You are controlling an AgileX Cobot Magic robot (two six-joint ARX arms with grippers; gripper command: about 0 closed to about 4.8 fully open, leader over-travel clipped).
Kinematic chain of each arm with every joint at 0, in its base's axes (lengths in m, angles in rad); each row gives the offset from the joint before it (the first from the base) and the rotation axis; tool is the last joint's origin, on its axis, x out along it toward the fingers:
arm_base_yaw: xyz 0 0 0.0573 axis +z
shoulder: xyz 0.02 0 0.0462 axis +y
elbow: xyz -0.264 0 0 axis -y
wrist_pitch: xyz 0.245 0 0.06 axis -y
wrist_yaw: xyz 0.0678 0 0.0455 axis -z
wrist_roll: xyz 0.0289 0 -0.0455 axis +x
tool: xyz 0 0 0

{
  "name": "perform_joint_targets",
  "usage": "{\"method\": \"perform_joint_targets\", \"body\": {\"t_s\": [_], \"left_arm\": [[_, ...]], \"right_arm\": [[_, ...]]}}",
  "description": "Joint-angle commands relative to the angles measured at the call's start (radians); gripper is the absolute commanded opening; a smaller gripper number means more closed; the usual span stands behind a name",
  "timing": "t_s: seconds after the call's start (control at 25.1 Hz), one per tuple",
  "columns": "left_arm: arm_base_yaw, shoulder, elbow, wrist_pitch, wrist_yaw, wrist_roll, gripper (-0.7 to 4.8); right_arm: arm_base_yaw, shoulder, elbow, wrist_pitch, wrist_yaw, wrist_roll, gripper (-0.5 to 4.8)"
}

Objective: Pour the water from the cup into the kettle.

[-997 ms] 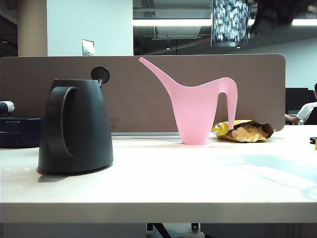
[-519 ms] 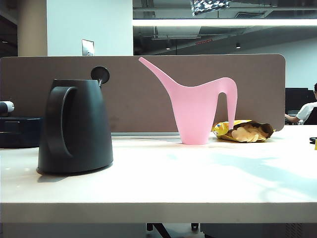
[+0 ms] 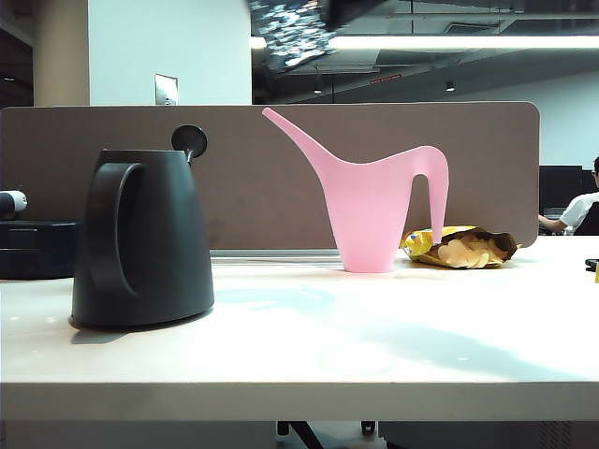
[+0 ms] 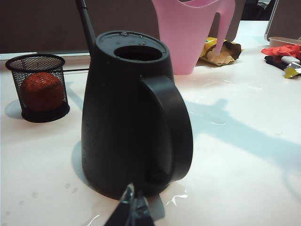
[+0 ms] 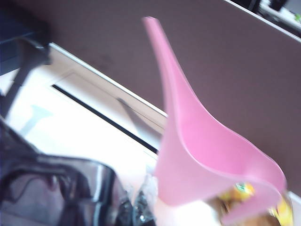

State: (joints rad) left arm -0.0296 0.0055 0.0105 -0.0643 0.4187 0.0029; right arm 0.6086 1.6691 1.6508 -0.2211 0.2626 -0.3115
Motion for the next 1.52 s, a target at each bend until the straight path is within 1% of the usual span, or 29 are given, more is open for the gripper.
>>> {"method": "perform_joint_targets", "body": {"t_s": [0.04,0.28,0.44,0.96,1.08,1.2,1.4,1.52], "left_arm": [[0.000,0.001,0.002,0.014,-0.001,-0.003,-0.05],[0.000,0.001,0.003,0.014,-0.034,-0.003,-0.05],[0.000,0.001,0.003,0.015,-0.040,-0.003,-0.05],[0.000,0.001,0.003,0.021,-0.042,-0.003,-0.05],[0.000,0.001,0.003,0.022,-0.064,-0.003,-0.05],[0.000,0.001,0.003,0.023,-0.086,-0.003,-0.05],[0.000,0.001,0.003,0.023,-0.086,-0.003,-0.05],[0.000,0.001,0.003,0.023,-0.086,-0.003,-0.05]], "right_arm": [[0.045,0.060,0.082,-0.006,0.034,-0.069,-0.09],[0.100,0.179,0.196,-0.043,0.059,-0.126,-0.09],[0.126,0.229,0.228,-0.049,0.082,-0.191,-0.09],[0.186,0.286,0.229,-0.066,0.165,-0.370,-0.09],[0.193,0.299,0.229,-0.069,0.193,-0.431,-0.09],[0.200,0.309,0.229,-0.066,0.212,-0.455,-0.09],[0.224,0.322,0.229,-0.058,0.262,-0.534,-0.09],[0.234,0.326,0.229,-0.057,0.272,-0.573,-0.09]]}}
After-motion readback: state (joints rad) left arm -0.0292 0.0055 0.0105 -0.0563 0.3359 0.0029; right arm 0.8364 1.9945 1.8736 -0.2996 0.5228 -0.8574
